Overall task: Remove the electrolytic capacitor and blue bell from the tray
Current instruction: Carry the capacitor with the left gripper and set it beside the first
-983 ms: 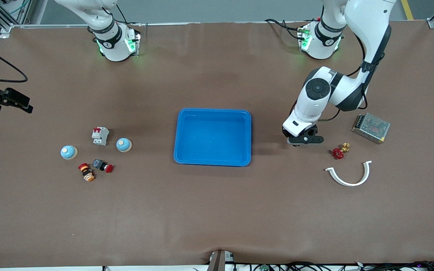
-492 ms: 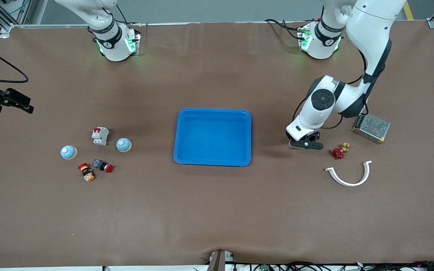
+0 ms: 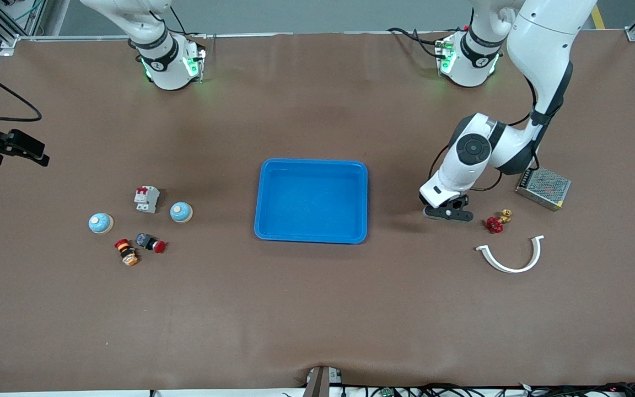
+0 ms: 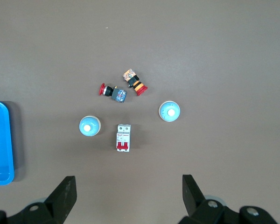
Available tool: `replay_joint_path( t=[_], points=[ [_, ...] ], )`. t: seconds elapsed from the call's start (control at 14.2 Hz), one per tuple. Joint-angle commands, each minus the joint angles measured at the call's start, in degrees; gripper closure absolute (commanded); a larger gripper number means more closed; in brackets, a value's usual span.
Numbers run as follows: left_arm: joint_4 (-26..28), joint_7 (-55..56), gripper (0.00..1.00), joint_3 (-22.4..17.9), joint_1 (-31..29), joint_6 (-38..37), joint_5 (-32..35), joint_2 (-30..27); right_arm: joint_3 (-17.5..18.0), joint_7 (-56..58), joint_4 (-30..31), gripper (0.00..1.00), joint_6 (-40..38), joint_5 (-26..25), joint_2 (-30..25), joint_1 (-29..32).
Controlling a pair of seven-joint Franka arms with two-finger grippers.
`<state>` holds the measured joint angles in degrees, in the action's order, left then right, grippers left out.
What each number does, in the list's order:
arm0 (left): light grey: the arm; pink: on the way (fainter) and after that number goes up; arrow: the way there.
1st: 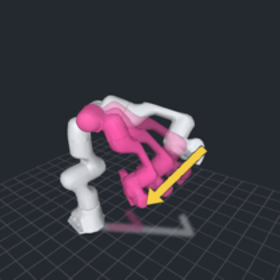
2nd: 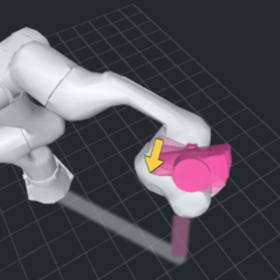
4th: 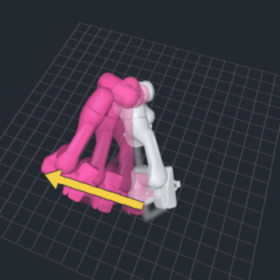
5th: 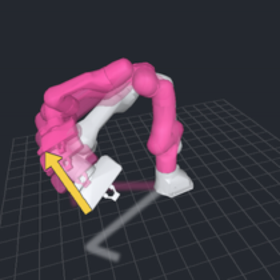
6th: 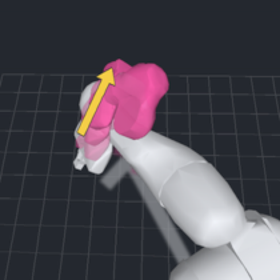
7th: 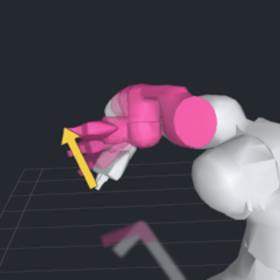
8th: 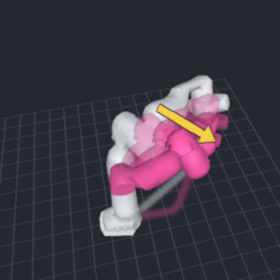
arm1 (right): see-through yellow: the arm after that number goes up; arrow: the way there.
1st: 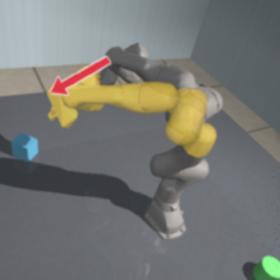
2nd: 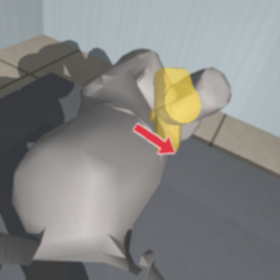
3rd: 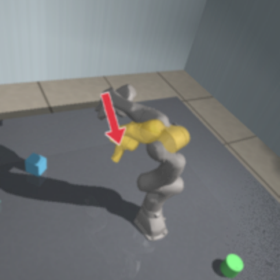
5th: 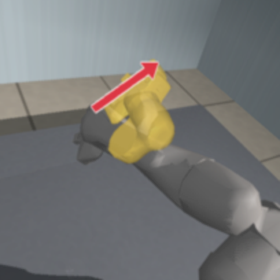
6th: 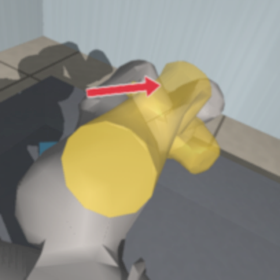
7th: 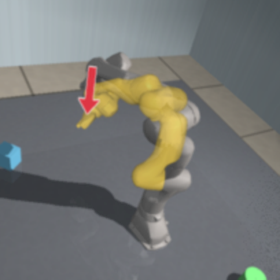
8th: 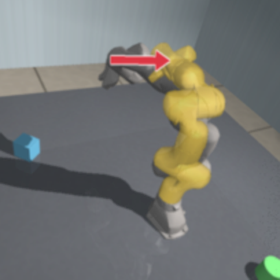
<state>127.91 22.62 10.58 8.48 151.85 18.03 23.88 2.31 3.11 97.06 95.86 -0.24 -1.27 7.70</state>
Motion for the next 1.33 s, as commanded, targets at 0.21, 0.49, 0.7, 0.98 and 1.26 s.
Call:
replay_joint_path(
  t=[0.21, 0.49, 0.7, 0.98, 1.26],
  points=[
    [-1.3, -0.9, 1.00, 0.8, -1.0, 0.4, 0.3, 1.3, 0.7, 0.1, -1.2, 0.00, -1.1, 0.1, 0.4, 0.8],
    [-1.3, -0.7, 0.53, 0.8, -1.4, 0.4, 0.3, 1.3, 0.7, 0.1, -1.2, 0.00, -1.3, 0.1, 0.4, 0.8],
    [-1.3, 0.0, 0.00, 0.8, -1.3, 0.4, 0.3, 1.3, 0.7, 0.1, -1.2, 0.00, -1.3, 0.1, 0.4, 0.8],
    [-1.3, 0.8, 0.00, 0.8, -1.2, 0.4, 0.3, 1.1, 0.7, 0.1, -1.1, 0.00, -1.2, 0.1, 0.5, 0.9],
    [-1.6, 2.0, 0.00, 1.1, -1.4, 0.2, 0.3, 0.2, 0.7, 0.1, -1.1, 0.00, -1.2, 0.1, 0.5, 0.9]
  ],
)
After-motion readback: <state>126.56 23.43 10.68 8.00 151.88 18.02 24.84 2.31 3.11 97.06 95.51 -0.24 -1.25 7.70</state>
